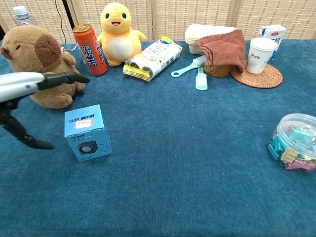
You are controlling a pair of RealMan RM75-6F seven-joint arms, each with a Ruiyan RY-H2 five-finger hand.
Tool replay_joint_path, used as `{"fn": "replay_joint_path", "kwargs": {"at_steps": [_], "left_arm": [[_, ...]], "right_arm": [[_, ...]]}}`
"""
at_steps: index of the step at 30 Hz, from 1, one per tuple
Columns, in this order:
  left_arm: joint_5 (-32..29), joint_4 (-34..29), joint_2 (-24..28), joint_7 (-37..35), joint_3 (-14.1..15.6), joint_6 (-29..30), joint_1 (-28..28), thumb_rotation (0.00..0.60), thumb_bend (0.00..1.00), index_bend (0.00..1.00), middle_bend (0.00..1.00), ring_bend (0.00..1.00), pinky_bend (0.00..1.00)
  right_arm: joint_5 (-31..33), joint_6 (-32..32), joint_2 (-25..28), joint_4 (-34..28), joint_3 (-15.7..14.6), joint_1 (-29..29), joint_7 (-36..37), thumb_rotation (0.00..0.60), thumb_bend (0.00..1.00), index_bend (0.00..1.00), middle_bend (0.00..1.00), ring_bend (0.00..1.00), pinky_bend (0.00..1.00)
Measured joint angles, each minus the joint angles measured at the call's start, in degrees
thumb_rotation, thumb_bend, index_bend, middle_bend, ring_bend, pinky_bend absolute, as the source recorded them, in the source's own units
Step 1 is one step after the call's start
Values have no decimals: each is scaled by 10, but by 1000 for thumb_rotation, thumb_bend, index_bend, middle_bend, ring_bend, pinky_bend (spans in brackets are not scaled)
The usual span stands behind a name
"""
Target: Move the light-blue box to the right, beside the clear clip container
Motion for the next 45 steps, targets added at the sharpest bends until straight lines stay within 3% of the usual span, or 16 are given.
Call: {"fn": "replay_joint_path", "kwargs": {"at_steps": [2, 4, 5, 6, 8, 10, 14, 22, 32, 43, 45], "left_arm": [[-19, 5, -15, 6, -6, -16, -10, 600, 0, 0, 0, 0, 35], [-36, 12, -29, 12, -11, -28, -18, 600, 1, 0, 0, 2, 165], [-48, 17, -38, 17, -14, -36, -23, 600, 10, 27, 16, 44, 285], [-56, 22, -45, 20, -15, -41, -26, 600, 30, 104, 74, 123, 398], [-73, 34, -63, 29, -19, -47, -31, 600, 81, 291, 221, 289, 536], [-83, 46, -80, 38, -23, -44, -34, 600, 118, 410, 326, 380, 593], [-99, 64, -113, 69, -26, -28, -36, 600, 145, 475, 386, 431, 606], [-92, 37, -127, 87, -39, 3, -46, 600, 135, 477, 387, 432, 607], [-80, 14, -175, 115, -92, -5, -115, 600, 112, 479, 387, 427, 606], [-132, 139, -291, 151, -139, -55, -211, 600, 101, 470, 376, 386, 605], [-147, 164, -309, 157, -143, -60, -222, 600, 72, 400, 219, 241, 534]], "right_arm": [[2, 0, 1, 0, 1, 0, 5, 600, 0, 0, 0, 0, 0], [4, -1, 3, 0, 2, 0, 10, 600, 0, 0, 0, 0, 0], [5, -1, 4, 0, 2, 0, 11, 600, 0, 0, 0, 0, 0], [6, -1, 5, 0, 3, 0, 13, 600, 0, 0, 0, 0, 0], [6, -3, 6, 1, 3, 1, 14, 600, 0, 0, 0, 0, 0], [5, -5, 6, 1, 2, 1, 15, 600, 0, 0, 0, 0, 0], [5, -5, 7, 0, 2, 2, 17, 600, 0, 0, 0, 0, 0], [6, -3, 11, -1, 3, 1, 25, 600, 0, 0, 0, 0, 0], [11, -5, 12, 1, 5, 1, 27, 600, 0, 0, 0, 0, 0], [14, -11, 12, 2, 6, 3, 21, 600, 0, 0, 0, 0, 0], [16, -13, 13, 2, 6, 4, 23, 600, 0, 0, 0, 0, 0]]}}
